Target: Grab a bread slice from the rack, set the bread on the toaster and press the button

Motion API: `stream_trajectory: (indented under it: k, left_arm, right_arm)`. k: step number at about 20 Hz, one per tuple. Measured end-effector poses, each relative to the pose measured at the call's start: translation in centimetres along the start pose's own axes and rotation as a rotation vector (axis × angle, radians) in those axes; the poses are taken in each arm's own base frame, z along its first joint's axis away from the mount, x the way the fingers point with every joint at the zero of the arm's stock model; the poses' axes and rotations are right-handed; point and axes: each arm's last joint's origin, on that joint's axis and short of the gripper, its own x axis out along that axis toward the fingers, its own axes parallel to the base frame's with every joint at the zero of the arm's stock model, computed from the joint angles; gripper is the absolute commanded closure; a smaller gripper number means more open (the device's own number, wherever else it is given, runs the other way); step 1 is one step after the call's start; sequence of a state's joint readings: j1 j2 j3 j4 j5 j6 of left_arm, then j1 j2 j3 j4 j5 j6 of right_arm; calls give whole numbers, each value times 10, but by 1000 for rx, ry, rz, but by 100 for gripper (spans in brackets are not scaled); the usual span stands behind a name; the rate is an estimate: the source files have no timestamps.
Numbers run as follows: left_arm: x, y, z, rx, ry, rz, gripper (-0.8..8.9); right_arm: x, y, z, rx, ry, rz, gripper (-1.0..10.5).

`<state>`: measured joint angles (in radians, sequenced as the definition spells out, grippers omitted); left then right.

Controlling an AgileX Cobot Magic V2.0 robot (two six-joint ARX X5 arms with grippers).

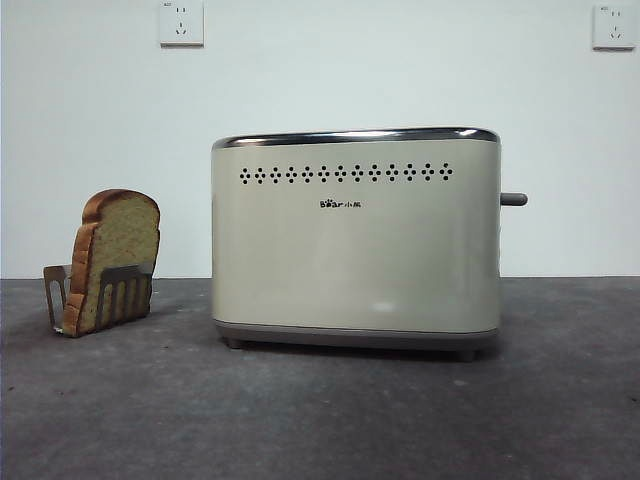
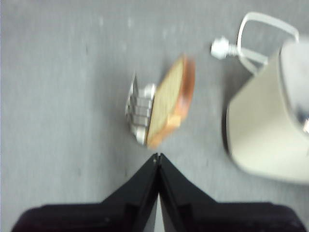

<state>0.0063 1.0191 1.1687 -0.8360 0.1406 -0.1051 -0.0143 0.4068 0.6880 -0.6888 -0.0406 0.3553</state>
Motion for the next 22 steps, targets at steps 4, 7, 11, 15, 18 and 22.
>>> stream_trajectory:
  k: [4, 7, 11, 15, 18, 22]
  left_arm:
    - [2, -3, 35, 40, 10, 0, 817]
    - [9, -5, 56, 42, 102, -9, 816]
    - [33, -5, 84, 44, 247, -16, 813]
    - [64, -8, 104, 58, 287, -55, 679]
    - [93, -13, 106, 73, 345, -80, 453]
    - [133, -22, 98, 134, 432, -108, 301]
  right_arm:
    - [18, 7, 21, -4, 188, -68, 946]
    - [30, 12, 36, -3, 272, -96, 946]
    - [44, 23, 55, -29, 363, 44, 946]
    - [58, 31, 64, -31, 443, 204, 946]
    - [64, 32, 63, -21, 478, 236, 946]
    - [65, 32, 62, -19, 486, 238, 946]
